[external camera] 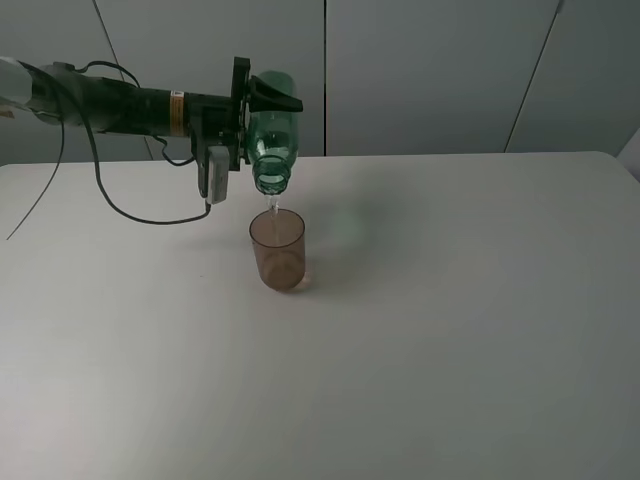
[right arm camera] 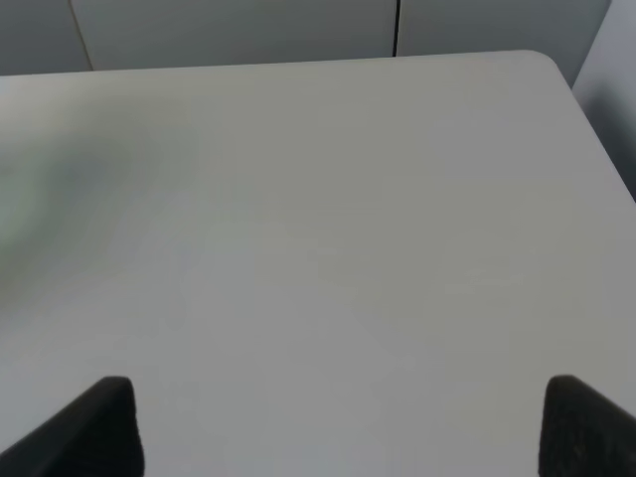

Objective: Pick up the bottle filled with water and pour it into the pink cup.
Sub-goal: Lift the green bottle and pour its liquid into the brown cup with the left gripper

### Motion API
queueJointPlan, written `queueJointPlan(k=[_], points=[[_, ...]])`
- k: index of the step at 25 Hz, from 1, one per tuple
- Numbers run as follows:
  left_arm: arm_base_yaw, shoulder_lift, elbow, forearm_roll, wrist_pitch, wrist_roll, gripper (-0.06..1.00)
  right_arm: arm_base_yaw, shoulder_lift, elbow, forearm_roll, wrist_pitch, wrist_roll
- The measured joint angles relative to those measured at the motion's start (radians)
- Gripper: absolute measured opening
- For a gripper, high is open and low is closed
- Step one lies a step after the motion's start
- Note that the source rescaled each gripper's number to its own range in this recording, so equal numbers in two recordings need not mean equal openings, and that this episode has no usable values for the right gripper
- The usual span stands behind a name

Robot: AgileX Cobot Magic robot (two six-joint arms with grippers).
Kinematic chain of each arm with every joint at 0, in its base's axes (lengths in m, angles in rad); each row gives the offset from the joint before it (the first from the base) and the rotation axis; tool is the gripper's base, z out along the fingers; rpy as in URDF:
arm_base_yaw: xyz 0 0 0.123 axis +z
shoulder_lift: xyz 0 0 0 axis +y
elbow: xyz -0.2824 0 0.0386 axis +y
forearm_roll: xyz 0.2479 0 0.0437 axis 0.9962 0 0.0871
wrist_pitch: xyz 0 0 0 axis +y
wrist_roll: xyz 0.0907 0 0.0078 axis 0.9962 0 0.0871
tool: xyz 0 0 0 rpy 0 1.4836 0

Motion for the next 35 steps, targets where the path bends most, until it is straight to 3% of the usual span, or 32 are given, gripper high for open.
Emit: queueJointPlan(k=[35], points=[[-0.015,-0.001,-0.022,-0.048,-0.001,0.130,0.00,0.000,0.000,0.000,0.000,0.000,0.000]])
